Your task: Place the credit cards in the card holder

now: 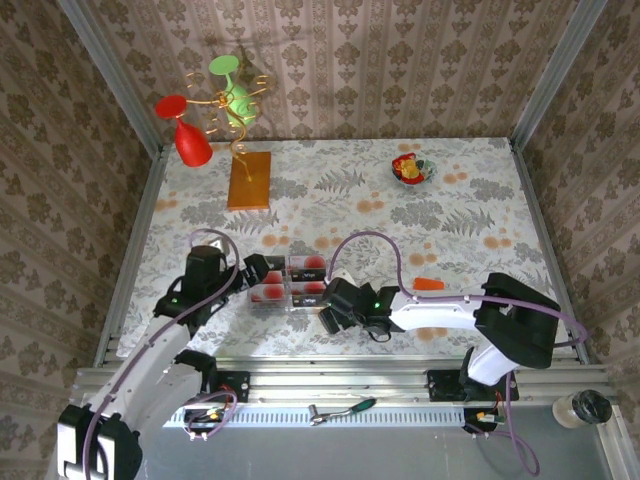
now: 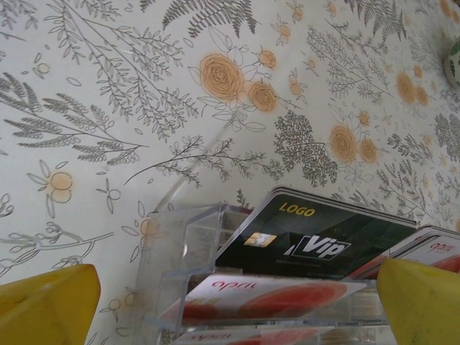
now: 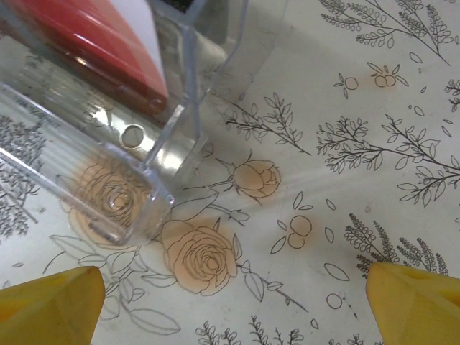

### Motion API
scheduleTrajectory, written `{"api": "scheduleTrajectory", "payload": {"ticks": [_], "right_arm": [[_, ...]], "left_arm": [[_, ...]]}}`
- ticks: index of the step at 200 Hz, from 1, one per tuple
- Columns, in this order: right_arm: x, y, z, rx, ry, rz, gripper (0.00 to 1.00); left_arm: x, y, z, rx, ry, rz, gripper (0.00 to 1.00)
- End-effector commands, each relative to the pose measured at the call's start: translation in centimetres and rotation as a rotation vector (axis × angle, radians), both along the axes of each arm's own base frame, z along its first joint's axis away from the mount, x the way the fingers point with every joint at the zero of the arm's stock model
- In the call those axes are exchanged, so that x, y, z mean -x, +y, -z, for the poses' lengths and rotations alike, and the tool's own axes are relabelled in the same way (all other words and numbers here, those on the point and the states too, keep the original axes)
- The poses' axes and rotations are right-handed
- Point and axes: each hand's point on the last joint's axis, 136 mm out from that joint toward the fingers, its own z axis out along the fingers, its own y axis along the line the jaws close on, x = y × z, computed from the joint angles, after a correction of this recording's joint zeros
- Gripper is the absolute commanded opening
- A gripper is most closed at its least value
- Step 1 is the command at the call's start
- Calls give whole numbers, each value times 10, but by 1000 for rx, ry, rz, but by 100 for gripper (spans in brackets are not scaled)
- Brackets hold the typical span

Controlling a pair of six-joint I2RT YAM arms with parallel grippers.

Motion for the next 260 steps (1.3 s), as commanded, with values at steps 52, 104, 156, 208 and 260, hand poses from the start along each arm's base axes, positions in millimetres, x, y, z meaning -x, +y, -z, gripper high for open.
{"api": "scheduleTrajectory", "payload": {"ticks": [52,104,156,208,260], "right_arm": [[-18,-3,3,42,-79,57,95],[-26,-2,5,41,-84,79,95],[-31,-5,2,28,-93,106,95],[-42,-16,3,49,-110,154,95],[-64,-41,0,50,-122,245,95]], "left_arm": [[-17,-11,-3,-17,-86,0,100],[-21,-13,-2,-43,-101,10,100],[-27,-21,3,-51,-100,27,100],[-38,-40,0,-63,-114,69,100],[-56,-67,-2,-68,-138,105,100]]}}
